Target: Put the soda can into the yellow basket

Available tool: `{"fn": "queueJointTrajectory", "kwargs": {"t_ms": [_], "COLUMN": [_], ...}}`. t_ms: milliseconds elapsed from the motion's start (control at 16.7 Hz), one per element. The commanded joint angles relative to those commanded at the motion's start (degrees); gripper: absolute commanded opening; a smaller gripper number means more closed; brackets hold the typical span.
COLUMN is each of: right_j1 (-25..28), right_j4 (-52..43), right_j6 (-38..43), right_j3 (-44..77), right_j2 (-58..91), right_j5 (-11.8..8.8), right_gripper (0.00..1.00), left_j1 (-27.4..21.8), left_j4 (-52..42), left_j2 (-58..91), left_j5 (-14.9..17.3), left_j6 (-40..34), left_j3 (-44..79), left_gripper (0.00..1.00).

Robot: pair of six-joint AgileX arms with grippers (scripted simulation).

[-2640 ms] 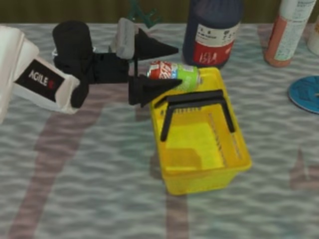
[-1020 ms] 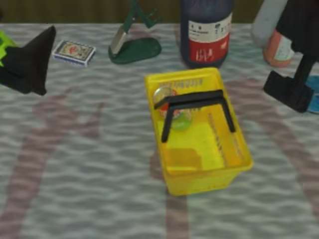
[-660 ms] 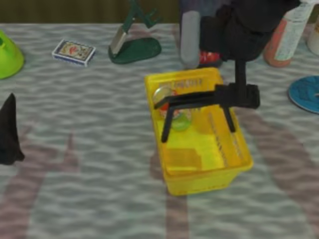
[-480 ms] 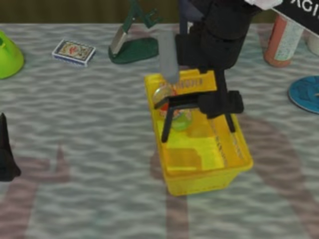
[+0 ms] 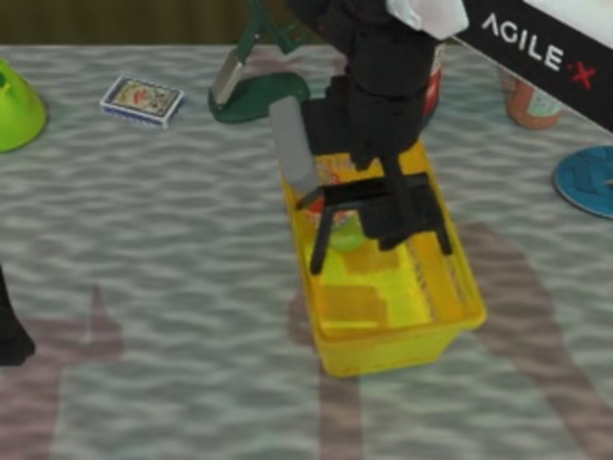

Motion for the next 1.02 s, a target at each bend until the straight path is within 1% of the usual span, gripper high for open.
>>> {"fn": "queueJointTrajectory", "kwargs": {"t_ms": [240, 540, 780, 1020], "right_j1": [-0.2, 0.0, 0.0, 0.0], "right_j4": [0.3, 4.6, 5.2, 5.2], "right_j6": [0.0, 0.0, 0.0, 0.0], "right_j3": [-0.3, -5.4, -6.1, -6.1], "right_j2": [-0.1, -0.8, -0.9, -0.9], "right_j5": [0.0, 0.0, 0.0, 0.0], "right_gripper": [1.00, 1.00, 1.00, 0.70], "left_j1": [0.0, 0.0, 0.0, 0.0], "left_j4": [0.0, 0.0, 0.0, 0.0], "left_j2": [0.0, 0.0, 0.0, 0.0], "left_j5": [0.0, 0.0, 0.0, 0.0], "left_j6": [0.0, 0.0, 0.0, 0.0], "left_j3": [0.0, 0.0, 0.0, 0.0], "left_gripper": [1.00, 1.00, 1.00, 1.00]}}
